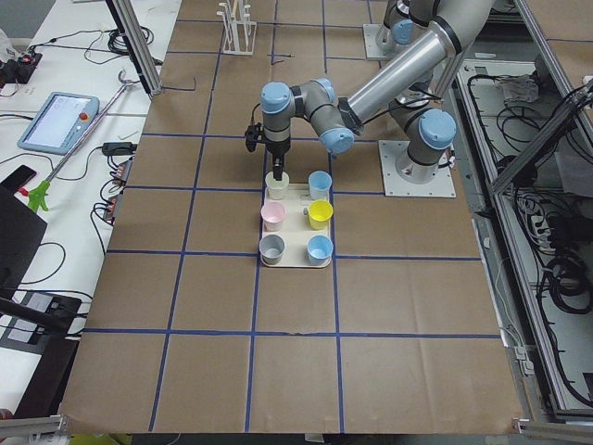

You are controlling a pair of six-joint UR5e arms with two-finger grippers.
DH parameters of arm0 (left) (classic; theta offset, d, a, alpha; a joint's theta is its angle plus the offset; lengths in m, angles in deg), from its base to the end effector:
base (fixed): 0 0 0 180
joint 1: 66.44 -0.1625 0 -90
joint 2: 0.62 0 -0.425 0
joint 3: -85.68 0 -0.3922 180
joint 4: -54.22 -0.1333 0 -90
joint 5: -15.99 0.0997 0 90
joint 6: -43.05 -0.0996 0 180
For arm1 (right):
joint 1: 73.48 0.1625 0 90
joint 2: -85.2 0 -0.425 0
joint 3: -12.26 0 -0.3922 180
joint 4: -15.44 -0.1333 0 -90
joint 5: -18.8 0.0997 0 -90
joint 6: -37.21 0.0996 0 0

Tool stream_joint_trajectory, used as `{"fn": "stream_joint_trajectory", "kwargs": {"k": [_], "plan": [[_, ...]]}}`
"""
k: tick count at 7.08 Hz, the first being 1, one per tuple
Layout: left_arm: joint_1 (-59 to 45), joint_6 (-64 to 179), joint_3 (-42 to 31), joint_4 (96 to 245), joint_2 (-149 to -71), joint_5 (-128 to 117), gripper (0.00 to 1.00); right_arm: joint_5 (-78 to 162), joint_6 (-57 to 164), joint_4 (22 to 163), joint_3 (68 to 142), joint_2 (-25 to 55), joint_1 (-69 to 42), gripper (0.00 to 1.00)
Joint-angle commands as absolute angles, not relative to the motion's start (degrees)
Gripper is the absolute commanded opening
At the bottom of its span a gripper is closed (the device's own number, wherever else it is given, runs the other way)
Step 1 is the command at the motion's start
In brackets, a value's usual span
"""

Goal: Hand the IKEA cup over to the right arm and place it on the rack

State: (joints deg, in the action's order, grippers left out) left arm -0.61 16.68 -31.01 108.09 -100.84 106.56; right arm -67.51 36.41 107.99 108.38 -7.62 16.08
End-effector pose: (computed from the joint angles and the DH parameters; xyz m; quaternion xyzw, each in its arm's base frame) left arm 0.0788 -0.4988 0.2443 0.0192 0.9998 0.0083 0.0016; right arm 0.1361 -0.4701 0.4637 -0.0029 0.9995 0.0062 0.0323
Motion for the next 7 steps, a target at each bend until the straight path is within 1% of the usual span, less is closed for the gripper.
{"fn": "stream_joint_trajectory", "kwargs": {"k": [1,2,3,4,6,7], "plan": [[-0.61,16.42,-31.39,105.73,-102.48,106.69,1.00,-67.43,36.51,107.99,108.49,-7.53,16.08,1.00],[-0.61,16.42,-31.22,105.64,-102.05,106.78,0.97,-67.42,36.59,107.99,108.50,-7.44,16.08,1.00],[-0.70,16.33,-30.87,105.72,-101.87,106.87,0.85,-67.51,36.77,107.90,108.41,-7.18,16.08,1.00],[-0.70,16.33,-30.87,105.72,-101.87,106.87,0.68,-67.51,36.77,107.90,108.41,-7.18,16.08,1.00],[-0.70,16.33,-30.69,105.72,-101.95,106.96,0.30,-67.51,36.86,107.90,108.41,-7.09,15.99,1.00],[-0.79,16.33,-30.69,105.72,-102.04,106.96,0.16,-67.51,36.86,107.90,108.41,-7.09,16.08,1.00]]}}
